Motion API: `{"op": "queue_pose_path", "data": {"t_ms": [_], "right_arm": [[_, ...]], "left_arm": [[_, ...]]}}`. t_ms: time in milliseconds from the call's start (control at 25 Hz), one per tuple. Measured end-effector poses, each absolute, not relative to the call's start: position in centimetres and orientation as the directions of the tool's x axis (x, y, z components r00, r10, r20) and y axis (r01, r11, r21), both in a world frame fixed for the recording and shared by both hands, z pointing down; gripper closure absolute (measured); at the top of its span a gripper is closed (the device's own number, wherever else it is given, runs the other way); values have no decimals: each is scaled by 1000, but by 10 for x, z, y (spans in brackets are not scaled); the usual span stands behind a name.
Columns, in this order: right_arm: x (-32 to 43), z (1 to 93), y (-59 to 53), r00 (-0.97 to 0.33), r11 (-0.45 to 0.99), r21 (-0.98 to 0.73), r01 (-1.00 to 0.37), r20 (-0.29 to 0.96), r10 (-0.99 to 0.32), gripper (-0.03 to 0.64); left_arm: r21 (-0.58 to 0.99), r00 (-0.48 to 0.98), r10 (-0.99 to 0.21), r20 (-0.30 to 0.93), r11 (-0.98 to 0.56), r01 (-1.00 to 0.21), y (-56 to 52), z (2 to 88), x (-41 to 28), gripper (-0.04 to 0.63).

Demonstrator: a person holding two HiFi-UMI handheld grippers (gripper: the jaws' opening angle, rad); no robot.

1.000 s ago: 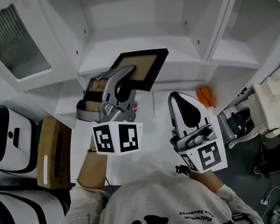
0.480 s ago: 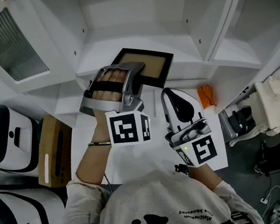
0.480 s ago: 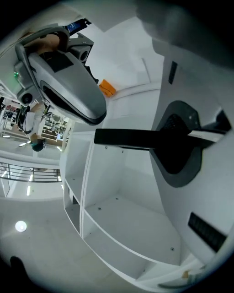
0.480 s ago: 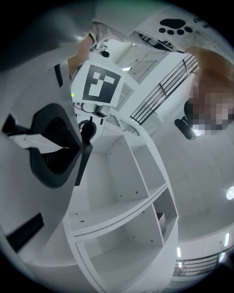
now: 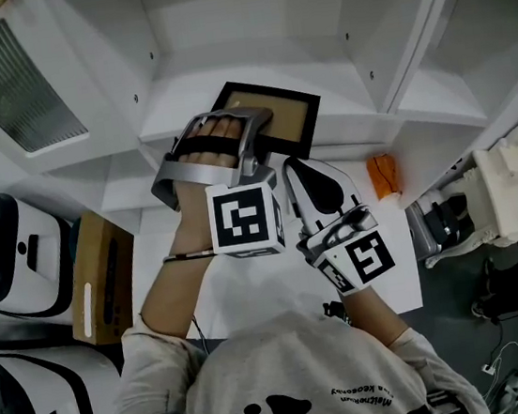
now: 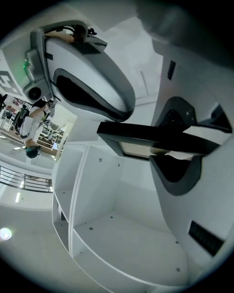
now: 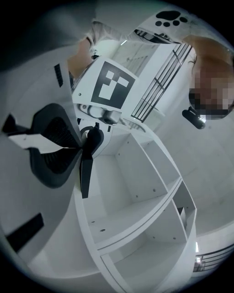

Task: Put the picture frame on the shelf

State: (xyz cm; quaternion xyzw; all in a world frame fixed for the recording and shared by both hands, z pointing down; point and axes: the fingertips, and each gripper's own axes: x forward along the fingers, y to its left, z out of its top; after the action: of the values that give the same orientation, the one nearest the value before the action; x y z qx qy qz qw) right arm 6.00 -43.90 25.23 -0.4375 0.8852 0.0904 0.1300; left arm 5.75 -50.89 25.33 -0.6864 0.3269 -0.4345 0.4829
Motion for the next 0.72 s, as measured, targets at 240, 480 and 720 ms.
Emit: {"op": "queue_pose_path", "data": {"t_ms": [240,480,720], "right_arm": [[55,246,-450,-577,611,9,-792,-341,-742,581],[60,246,-462,-559,589,23,-808,-349,-753,581],[59,243,-470,-549,573,45,-818,-357,-756,581]], "left_arm": [[-922,457,-825,331,-386,-30,-504,258,67,423],[-919,479,-824,303,-386,-83,-499,253,57,411],[-894,535,-809,244,-401,-200,-479,241,40,413]]}}
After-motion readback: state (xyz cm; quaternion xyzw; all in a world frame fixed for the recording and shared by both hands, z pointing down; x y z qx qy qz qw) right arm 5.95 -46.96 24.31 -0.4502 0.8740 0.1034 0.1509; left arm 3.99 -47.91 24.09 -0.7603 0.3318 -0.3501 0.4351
